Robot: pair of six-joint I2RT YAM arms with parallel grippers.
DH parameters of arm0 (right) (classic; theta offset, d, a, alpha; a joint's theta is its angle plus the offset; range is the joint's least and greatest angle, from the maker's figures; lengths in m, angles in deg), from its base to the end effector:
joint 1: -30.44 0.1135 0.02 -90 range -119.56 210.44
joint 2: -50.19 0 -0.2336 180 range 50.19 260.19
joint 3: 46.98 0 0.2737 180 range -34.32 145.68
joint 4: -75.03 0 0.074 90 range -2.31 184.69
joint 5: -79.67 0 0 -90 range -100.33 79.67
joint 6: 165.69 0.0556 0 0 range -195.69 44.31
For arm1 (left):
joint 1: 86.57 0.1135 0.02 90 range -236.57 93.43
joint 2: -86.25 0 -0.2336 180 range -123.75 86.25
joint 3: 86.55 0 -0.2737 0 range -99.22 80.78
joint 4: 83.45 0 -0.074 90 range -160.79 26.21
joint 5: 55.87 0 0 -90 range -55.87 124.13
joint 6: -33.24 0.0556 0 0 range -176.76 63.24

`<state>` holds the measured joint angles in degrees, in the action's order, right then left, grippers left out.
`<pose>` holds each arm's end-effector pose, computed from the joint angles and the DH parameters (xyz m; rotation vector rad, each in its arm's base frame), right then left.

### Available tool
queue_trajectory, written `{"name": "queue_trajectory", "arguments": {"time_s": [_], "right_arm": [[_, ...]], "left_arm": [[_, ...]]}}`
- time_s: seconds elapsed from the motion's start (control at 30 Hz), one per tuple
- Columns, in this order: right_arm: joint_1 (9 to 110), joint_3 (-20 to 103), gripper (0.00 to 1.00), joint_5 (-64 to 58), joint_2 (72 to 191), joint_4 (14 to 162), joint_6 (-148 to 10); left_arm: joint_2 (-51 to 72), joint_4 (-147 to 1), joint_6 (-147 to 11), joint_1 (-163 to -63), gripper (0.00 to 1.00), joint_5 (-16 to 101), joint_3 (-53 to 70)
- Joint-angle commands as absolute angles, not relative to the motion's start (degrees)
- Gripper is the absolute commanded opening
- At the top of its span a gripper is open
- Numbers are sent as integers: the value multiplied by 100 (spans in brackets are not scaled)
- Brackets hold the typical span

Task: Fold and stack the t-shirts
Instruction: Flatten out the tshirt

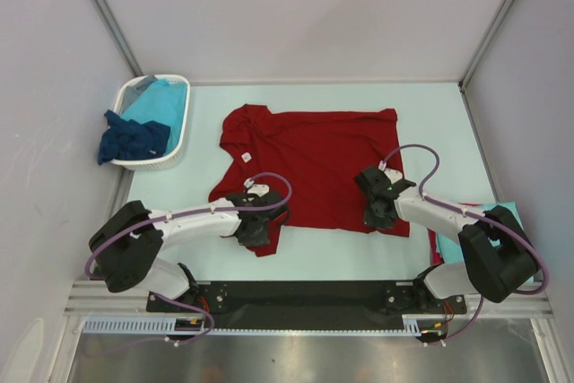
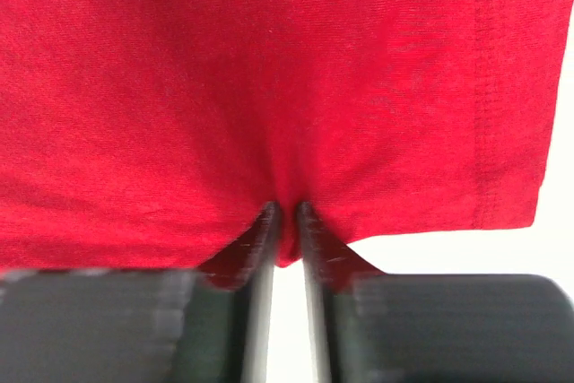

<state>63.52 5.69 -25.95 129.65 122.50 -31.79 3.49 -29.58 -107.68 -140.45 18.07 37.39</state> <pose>0.2228 0.1273 0.0970 0.3121 2.7410 -0.0588 0.1633 -0.1977 0.0966 0.0400 2.8194 0.0584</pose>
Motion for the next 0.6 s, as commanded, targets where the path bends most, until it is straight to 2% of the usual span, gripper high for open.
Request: {"name": "queue_trajectory", "arguments": {"time_s": [0.0,0.07,0.57], "right_arm": [[6419,268,10,-2378,13228,12091,-2955],[6445,277,0,-2378,13228,12153,-2937],[7465,347,0,-2343,12183,13734,-2024]], "left_arm": [[328,-3186,-10765,-14088,0,2033,3824],[346,-3168,-10721,-14088,0,2077,3816],[1330,-1983,-10905,-14642,0,2472,3789]]}}
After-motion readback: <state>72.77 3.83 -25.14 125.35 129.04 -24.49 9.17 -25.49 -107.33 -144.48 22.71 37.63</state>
